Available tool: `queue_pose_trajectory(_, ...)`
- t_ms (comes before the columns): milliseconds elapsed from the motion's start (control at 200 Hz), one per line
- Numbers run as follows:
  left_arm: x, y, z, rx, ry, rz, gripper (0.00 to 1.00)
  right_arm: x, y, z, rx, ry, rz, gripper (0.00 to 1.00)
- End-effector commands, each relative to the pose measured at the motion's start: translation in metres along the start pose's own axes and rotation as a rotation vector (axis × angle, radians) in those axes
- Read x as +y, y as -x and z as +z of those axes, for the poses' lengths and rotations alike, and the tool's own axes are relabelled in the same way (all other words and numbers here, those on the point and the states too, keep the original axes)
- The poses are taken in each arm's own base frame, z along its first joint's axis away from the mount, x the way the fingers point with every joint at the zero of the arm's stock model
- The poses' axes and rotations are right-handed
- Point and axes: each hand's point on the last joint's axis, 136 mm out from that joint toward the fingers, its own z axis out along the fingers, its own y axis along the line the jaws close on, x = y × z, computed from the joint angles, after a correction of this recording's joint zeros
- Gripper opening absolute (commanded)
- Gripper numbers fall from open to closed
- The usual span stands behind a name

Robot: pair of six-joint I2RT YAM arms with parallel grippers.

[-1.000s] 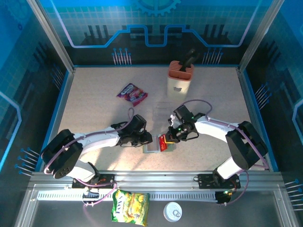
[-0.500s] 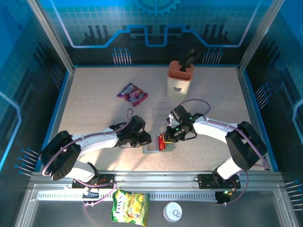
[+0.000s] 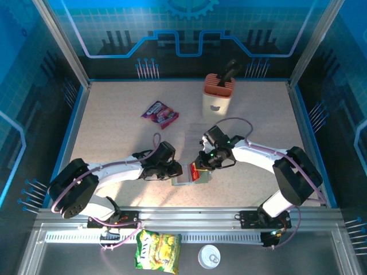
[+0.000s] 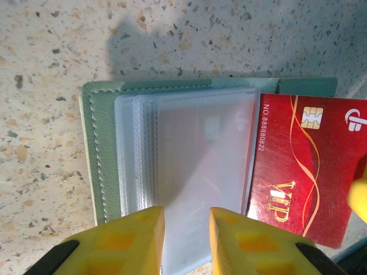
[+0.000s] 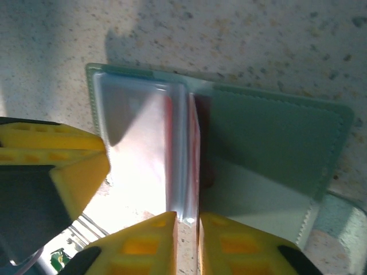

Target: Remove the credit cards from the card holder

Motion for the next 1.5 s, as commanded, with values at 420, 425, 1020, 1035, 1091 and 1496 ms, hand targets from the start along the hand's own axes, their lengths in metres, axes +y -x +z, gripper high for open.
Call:
queue_pose_trajectory(420, -0.001, 0.002, -0.006, -0.037, -0.026, 0.026, 0.27, 0.001, -0.002, 0.006, 0.016, -0.018, 0.015, 0.11)
queue_pose_trajectory(425, -0.002, 0.002, -0.006, -0.038, -0.027, 0.026, 0.27, 0.001, -0.002, 0.006, 0.015, -0.018, 0.015, 0.11)
queue_pose_trajectory(1020, 0.002, 0.023, -0.045, -0.185, -0.047, 0.015, 0.32, 0.018, -0.001, -0.047, 0.028, -0.055, -0.407, 0.00)
queue_pose_trajectory(1035, 0.003, 0.024, -0.046, -0.188, -0.047, 0.014, 0.32, 0.017, -0.003, -0.047, 0.044, -0.063, -0.440, 0.00)
queue_pose_trajectory(1091, 0.005, 0.026, -0.050, -0.203, -0.046, 0.010, 0.34, 0.012, -0.001, -0.051, 0.075, -0.125, -0.535, 0.00)
queue_pose_trajectory(1496, 0.019, 0.038, -0.073, -0.276, -0.008, -0.021, 0.40, 0.019, 0.049, -0.085, 0.133, -0.259, -1.188, 0.00)
